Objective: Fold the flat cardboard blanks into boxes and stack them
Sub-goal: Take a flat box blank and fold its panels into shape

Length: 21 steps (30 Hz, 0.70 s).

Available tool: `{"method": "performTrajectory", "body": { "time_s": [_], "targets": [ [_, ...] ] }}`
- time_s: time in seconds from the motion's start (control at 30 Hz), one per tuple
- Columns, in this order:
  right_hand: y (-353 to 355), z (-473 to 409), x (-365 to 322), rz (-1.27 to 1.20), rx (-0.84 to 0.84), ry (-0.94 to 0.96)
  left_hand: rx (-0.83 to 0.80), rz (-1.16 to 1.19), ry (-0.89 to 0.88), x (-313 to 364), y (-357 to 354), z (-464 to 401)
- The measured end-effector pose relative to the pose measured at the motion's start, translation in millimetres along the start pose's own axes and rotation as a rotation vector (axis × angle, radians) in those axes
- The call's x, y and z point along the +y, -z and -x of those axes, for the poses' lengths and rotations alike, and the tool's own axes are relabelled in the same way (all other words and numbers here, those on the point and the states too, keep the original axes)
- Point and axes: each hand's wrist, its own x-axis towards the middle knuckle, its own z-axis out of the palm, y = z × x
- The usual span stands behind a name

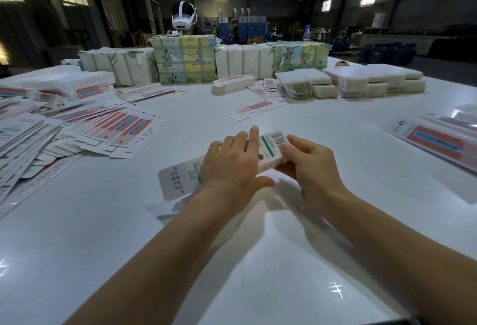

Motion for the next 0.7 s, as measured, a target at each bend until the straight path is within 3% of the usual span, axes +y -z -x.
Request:
{"method": "performTrajectory", "body": {
  "time_s": [0.23, 0.37, 0.47, 0.57, 0.7],
  "targets": [
    [1.5, -3.8, 5.2, 0.172, -0.062, 0.028, -0.106, -0.002, 0.042, -8.6, -4.8, 3.9],
    [9.5, -5.2, 5.1, 0.739, -0.241, 0.405, -0.179, -0.021, -0.003, -16.6, -1.6, 5.2],
    [12.9, -6.9, 9.8, 1.038, -0.438, 0.619, -0.136, -0.041, -0.067, -19.4, -2.6, 6.5],
    [14.5, -10.8, 13.3, 1.166, -0.378, 0.702, -0.110, 0.009, -0.110, -23.9, -1.6, 5.8],
    [15.0, -13.9, 14.8, 1.187, -0.301, 0.660, -0.123, -0.024, -0.123, -24.1, 5.1, 8.1]
  ]
}}
